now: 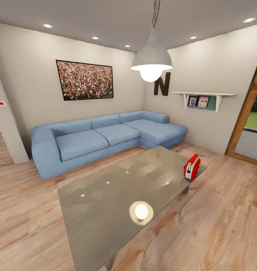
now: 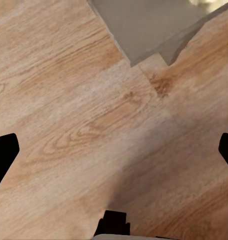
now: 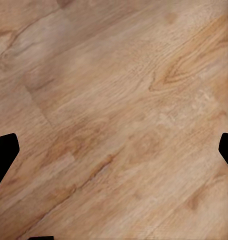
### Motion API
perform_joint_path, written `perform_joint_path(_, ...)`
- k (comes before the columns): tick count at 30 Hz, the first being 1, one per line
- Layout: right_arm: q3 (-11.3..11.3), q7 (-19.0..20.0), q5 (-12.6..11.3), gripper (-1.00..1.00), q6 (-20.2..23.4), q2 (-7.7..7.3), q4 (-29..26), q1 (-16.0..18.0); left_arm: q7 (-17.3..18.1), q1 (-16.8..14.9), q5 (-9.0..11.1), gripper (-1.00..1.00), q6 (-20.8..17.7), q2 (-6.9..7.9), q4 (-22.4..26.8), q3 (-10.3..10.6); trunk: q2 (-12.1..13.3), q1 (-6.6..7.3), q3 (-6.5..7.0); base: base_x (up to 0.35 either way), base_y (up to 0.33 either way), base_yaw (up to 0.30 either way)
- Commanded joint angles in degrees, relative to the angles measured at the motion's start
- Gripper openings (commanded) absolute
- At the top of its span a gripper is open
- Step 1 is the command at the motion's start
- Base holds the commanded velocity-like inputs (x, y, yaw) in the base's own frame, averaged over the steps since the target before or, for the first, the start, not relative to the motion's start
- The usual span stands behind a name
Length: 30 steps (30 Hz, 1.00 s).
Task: Turn on the radio receiver that's on the table in the living room.
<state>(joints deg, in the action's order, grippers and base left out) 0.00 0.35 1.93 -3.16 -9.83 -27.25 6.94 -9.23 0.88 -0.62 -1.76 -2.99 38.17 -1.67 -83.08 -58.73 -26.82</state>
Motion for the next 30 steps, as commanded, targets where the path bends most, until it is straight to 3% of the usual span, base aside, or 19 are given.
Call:
perform_joint_path(1, 0.00, 0.00, 0.00, 1.00, 0.00, -0.01, 0.00, 0.00, 0.00, 0.00, 0.00, 1.00, 0.00, 0.00, -0.01, 0.00, 0.00, 0.00, 0.00, 0.148, -0.310, -0.017)
perform_joint_path(30, 0.00, 0.00, 0.00, 1.00, 0.00, 0.01, 0.00, 0.00, 0.00, 0.00, 0.00, 1.00, 0.05, 0.02, 0.01, 0.00, 0.00, 0.00, 0.55, 0.148, -0.310, -0.247)
